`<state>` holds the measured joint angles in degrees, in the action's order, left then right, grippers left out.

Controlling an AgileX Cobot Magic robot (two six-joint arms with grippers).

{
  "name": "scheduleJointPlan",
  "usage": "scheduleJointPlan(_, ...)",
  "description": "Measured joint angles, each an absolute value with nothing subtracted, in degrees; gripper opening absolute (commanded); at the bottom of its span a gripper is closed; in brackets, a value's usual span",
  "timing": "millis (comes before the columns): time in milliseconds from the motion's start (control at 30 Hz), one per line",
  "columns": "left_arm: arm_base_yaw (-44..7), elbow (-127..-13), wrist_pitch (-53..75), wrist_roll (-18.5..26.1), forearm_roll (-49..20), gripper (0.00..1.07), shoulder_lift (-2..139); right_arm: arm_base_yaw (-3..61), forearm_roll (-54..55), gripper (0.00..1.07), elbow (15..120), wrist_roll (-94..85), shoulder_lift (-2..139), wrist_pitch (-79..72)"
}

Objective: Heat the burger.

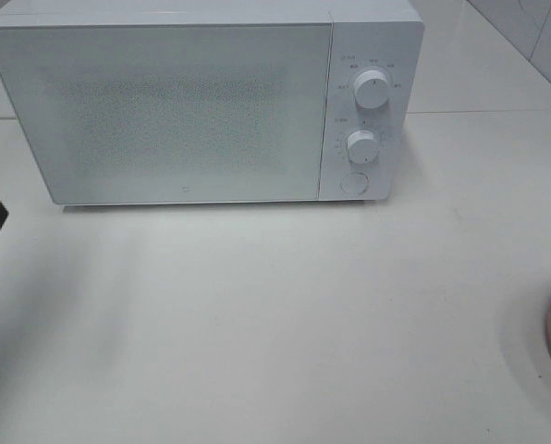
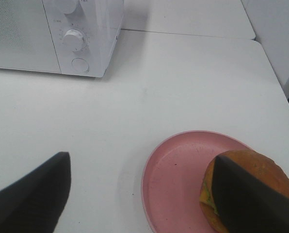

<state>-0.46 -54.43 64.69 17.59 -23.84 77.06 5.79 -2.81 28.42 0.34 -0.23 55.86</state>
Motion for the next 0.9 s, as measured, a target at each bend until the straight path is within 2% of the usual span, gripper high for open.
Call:
scheduleJointPlan(33, 1.3, -52.7, 64.7, 16.7, -23.4, 0.99, 74.3, 5.8, -2.8, 0.75, 28.4, 0.3, -0.2, 55.9)
scheduleJointPlan(133, 2.5, -50.4, 64.7, 15.4, -22.1, 0.99, 69.7, 5.8, -2.8, 0.75, 28.4, 0.3, -0.2, 55.9)
scheduleJointPlan(267, 2.5, -47.0, 64.7, 14.2, -19.2, 0.99, 63.4, 5.8, -2.8, 0.75, 28.4, 0.3, -0.2, 55.9)
scheduleJointPlan(667, 2.5, -34.8, 60.8, 13.5, -17.0, 0.99, 50.7, 5.8, -2.8, 0.75, 28.4, 0.3, -0.2, 55.9)
scheduleJointPlan(833, 2.5, -31.6, 58.7, 10.5, -14.9, 0.99, 44.8, 5.8, -2.8, 0.75, 28.4, 0.3, -0.2, 55.9)
scheduleJointPlan(900, 2.5, -31.5, 57.9, 7.7, -13.2, 0.98, 41.5, 5.8, -2.8, 0.75, 28.4, 0.3, -0.2, 55.9)
